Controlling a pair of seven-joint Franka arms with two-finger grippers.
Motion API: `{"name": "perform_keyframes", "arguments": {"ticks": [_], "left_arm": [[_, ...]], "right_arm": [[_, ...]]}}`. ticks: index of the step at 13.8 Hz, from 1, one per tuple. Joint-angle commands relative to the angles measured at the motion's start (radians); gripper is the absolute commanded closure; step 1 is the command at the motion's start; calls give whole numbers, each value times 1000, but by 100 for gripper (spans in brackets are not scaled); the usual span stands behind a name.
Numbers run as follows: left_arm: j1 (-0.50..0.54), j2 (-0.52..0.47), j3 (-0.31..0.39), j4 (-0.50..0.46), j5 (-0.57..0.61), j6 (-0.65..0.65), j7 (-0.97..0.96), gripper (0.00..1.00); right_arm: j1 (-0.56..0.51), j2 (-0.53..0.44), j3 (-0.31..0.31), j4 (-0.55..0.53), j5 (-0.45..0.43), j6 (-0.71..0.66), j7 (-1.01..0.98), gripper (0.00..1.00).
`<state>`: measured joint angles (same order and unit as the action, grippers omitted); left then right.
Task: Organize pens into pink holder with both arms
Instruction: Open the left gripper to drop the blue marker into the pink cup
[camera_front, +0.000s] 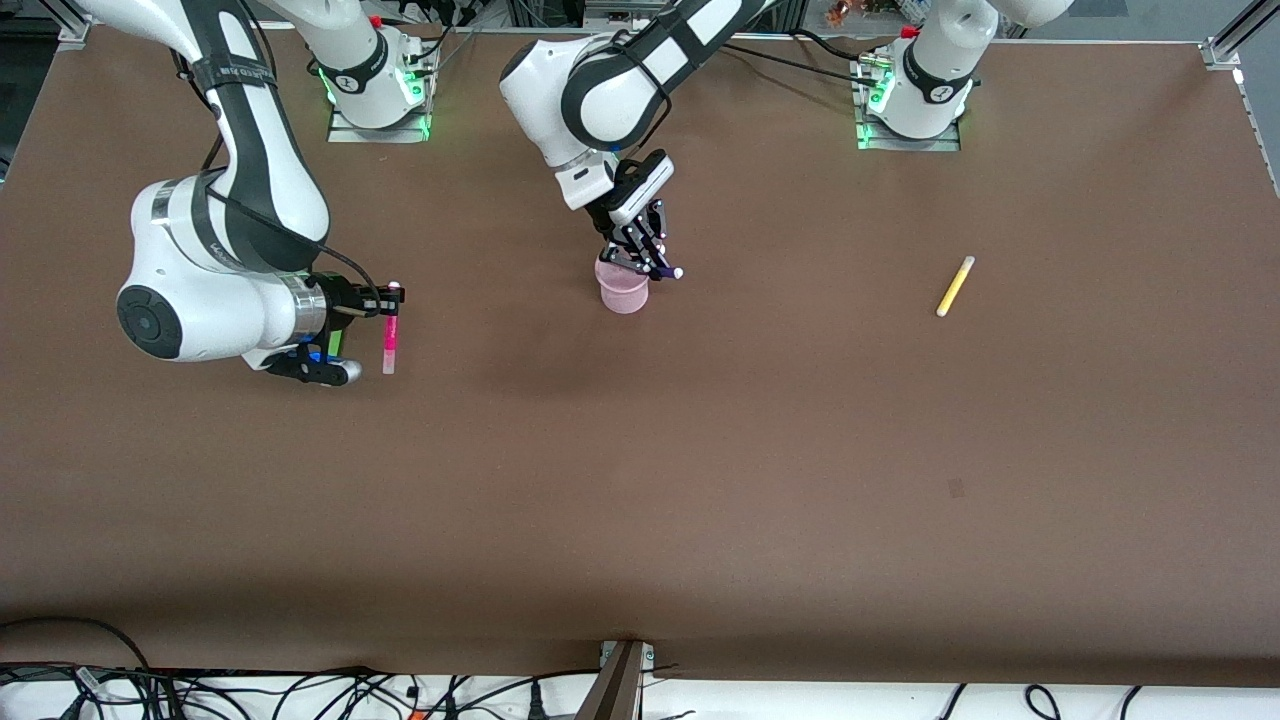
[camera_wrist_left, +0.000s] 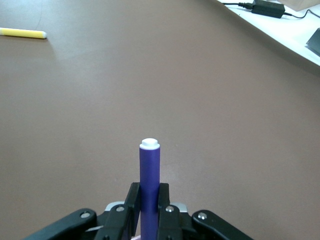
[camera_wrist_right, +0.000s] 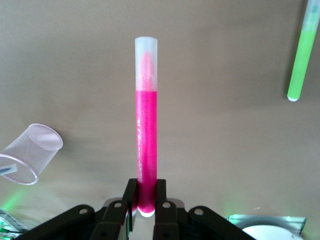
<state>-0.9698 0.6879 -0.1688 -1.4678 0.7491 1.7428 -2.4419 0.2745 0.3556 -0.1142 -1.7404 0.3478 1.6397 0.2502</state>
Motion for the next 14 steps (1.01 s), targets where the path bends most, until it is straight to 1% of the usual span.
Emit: {"name": "perform_keyframes", "arguments": {"ticks": [1, 2, 3, 5, 7, 8, 10, 12, 14], "left_arm": [[-20, 21, 14, 43, 32, -34, -25, 76], [-20, 19, 14, 56, 33, -38, -23, 47], [-20, 19, 15, 66, 33, -52, -22, 39], [-17, 13, 18, 75, 35, -65, -11, 14], [0, -23, 18, 75, 26, -77, 41, 14], [31, -49, 17, 73, 9, -78, 81, 14], [107, -109, 6, 72, -81, -75, 214, 13], [189, -178, 5, 72, -189, -69, 382, 13], [264, -247, 3, 72, -288, -68, 539, 10]], "right_arm": [[-5, 5, 5, 22, 40, -31, 46, 100], [-5, 8, 5, 22, 52, -31, 47, 100], [-5, 9, 5, 22, 54, -31, 56, 100], [-3, 11, 7, 22, 54, -31, 66, 100], [-3, 11, 7, 22, 65, -32, 69, 100], [-3, 11, 7, 21, 86, -32, 86, 100], [6, 11, 14, 21, 120, -63, 138, 100], [8, 11, 16, 12, 207, -86, 188, 100], [35, 11, 24, -5, 292, -100, 251, 100]]}}
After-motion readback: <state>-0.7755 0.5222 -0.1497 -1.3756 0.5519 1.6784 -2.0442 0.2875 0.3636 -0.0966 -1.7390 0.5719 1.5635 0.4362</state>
